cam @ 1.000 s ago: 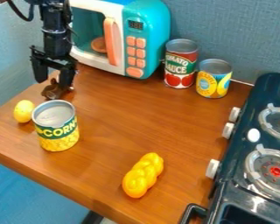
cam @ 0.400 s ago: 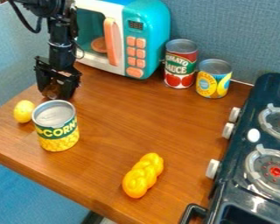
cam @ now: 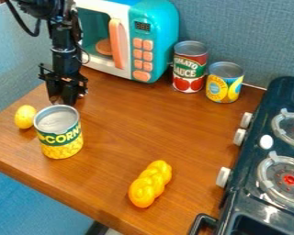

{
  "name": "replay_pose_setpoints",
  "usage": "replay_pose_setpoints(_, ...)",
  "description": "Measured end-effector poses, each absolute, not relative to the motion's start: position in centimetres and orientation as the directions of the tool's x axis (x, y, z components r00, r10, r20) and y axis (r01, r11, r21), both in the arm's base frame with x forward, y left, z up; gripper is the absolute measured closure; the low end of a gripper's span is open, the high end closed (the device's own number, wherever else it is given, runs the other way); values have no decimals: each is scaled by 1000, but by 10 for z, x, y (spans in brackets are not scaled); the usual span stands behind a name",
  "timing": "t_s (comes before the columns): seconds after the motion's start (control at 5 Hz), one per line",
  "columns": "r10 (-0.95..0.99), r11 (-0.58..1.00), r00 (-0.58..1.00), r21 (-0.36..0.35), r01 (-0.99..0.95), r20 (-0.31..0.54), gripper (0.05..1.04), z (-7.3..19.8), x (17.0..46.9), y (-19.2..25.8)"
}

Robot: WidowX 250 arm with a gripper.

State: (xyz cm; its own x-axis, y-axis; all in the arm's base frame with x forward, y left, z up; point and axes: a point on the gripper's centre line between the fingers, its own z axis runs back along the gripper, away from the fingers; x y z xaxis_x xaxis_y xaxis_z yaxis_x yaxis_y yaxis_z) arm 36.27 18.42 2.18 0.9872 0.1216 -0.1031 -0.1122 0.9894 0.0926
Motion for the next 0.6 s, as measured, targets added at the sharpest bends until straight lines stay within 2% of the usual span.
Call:
replay_pose_setpoints(0.2,139,990,989,43,-137,-45,785,40,361,183)
replay_pose_setpoints(0.4,128,991,991,38,-130,41,876,73,359,176)
replay_pose_setpoints(0.6,21,998,992,52,-28,128,919,105,358,136)
